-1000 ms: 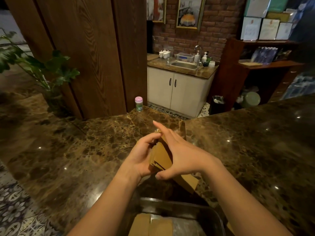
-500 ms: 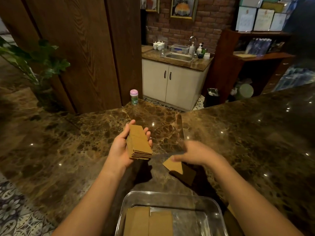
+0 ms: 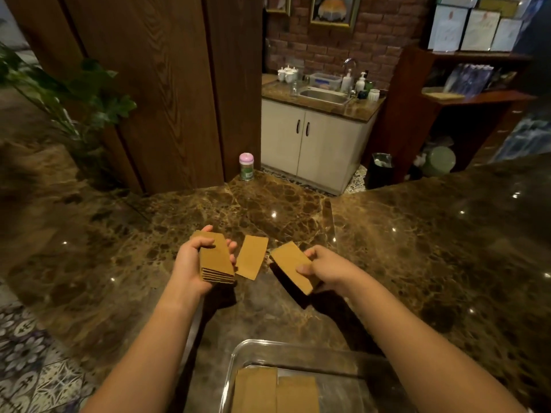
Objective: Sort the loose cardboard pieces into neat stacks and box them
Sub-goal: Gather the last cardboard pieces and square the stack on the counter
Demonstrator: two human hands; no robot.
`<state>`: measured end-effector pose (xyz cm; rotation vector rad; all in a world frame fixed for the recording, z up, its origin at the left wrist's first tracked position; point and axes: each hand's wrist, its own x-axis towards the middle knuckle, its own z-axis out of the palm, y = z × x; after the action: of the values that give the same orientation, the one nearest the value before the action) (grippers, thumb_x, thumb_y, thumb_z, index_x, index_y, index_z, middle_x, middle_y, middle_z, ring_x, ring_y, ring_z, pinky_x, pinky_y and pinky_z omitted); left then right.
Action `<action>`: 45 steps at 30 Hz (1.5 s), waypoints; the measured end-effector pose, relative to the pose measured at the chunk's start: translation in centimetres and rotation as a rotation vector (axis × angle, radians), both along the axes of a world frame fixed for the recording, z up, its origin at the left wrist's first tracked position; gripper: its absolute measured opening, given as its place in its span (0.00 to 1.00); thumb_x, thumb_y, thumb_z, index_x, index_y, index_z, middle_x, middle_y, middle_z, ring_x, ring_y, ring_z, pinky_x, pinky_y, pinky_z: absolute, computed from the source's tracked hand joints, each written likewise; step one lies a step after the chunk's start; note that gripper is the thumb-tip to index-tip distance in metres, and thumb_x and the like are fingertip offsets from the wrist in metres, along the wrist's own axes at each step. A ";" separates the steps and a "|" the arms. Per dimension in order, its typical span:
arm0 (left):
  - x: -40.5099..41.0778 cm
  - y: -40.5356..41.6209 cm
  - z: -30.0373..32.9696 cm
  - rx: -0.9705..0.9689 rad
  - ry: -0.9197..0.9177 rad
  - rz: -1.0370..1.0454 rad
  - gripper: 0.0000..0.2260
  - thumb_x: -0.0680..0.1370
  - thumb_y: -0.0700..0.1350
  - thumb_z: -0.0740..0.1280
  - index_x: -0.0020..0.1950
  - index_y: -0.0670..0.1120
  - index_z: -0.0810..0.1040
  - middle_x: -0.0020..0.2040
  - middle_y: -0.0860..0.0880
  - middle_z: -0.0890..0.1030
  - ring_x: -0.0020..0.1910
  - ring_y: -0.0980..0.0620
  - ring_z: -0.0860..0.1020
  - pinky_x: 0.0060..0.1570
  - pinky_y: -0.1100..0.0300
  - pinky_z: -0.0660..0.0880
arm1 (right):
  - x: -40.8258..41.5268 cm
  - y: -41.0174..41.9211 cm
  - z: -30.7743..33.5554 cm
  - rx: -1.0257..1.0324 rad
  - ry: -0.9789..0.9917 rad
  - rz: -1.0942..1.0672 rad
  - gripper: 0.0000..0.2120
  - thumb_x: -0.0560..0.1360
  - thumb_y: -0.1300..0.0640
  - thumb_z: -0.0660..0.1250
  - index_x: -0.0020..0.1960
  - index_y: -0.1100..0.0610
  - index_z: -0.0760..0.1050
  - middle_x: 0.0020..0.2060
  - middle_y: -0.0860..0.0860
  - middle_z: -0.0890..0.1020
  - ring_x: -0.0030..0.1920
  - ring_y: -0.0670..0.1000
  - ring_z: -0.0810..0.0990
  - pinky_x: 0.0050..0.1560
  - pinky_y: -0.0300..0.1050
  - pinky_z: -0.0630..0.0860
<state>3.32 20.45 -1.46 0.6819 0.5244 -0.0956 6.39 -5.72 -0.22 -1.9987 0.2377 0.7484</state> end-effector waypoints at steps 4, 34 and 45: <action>0.3 -0.7 -0.4 0.109 0.101 -0.174 0.19 0.76 0.36 0.58 0.63 0.51 0.74 0.56 0.33 0.74 0.43 0.36 0.82 0.32 0.52 0.79 | 2.0 6.4 -0.7 0.090 0.053 -0.204 0.05 0.81 0.62 0.62 0.56 0.61 0.73 0.48 0.59 0.80 0.42 0.56 0.81 0.35 0.50 0.84; -1.2 -7.7 7.7 0.801 -0.320 0.125 0.22 0.75 0.33 0.67 0.65 0.51 0.71 0.53 0.43 0.81 0.53 0.45 0.80 0.58 0.42 0.76 | -2.9 1.3 8.9 0.476 -0.509 -0.273 0.08 0.81 0.57 0.66 0.50 0.44 0.79 0.43 0.38 0.87 0.41 0.38 0.85 0.35 0.35 0.77; -5.6 -13.1 9.6 0.871 -0.616 0.114 0.32 0.78 0.35 0.67 0.75 0.59 0.60 0.57 0.65 0.77 0.53 0.69 0.78 0.46 0.71 0.76 | -6.6 -1.3 10.8 0.685 -0.489 -0.419 0.08 0.81 0.54 0.66 0.58 0.47 0.78 0.47 0.46 0.87 0.47 0.50 0.86 0.31 0.38 0.77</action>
<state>-2.26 7.31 8.13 1.4596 -0.0236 0.4687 -0.24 -7.06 10.62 -1.3491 0.0831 0.0354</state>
